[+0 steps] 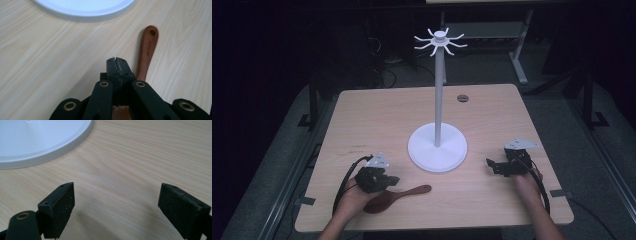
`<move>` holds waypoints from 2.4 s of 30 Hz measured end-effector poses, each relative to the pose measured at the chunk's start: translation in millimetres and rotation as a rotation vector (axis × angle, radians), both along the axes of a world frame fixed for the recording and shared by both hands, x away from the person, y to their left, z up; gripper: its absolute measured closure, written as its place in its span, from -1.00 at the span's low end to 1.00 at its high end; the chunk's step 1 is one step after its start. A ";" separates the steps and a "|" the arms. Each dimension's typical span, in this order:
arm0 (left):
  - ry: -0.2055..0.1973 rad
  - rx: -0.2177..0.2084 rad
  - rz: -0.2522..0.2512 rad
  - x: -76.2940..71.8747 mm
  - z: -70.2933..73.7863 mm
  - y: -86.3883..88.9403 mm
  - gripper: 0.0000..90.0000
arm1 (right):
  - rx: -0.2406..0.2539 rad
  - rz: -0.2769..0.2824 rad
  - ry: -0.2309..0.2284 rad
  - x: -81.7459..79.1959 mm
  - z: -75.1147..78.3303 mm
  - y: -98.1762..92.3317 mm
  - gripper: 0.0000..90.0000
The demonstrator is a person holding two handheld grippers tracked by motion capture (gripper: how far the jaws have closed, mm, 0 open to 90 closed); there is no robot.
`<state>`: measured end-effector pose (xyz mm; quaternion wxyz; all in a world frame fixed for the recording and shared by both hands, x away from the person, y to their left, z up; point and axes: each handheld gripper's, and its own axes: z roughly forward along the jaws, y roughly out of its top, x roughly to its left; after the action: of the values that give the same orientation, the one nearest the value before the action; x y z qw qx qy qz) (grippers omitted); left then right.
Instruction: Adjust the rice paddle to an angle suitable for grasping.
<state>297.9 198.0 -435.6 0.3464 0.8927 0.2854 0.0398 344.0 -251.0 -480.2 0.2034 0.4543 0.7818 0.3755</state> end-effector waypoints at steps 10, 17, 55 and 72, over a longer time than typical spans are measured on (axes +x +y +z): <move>-0.006 0.006 -0.091 -2.3 -0.5 -36.8 1.00 | 0.000 -0.001 0.002 0.0 0.0 0.2 -0.71; -0.012 0.019 -0.161 -2.2 -1.6 -64.3 0.99 | 0.000 -0.002 0.002 0.1 0.0 0.2 -0.71; -0.017 0.061 -0.196 4.6 -14.7 -99.1 1.00 | 0.000 0.002 -0.001 0.0 0.0 0.3 -0.71; -0.002 0.059 -0.140 10.9 -7.7 -77.0 1.00 | 0.002 0.003 -0.003 0.1 0.1 0.2 -0.71</move>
<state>308.8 120.9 -443.3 0.3224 0.9202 0.2206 0.0248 344.1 -250.8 -480.1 0.2038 0.4528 0.7818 0.3772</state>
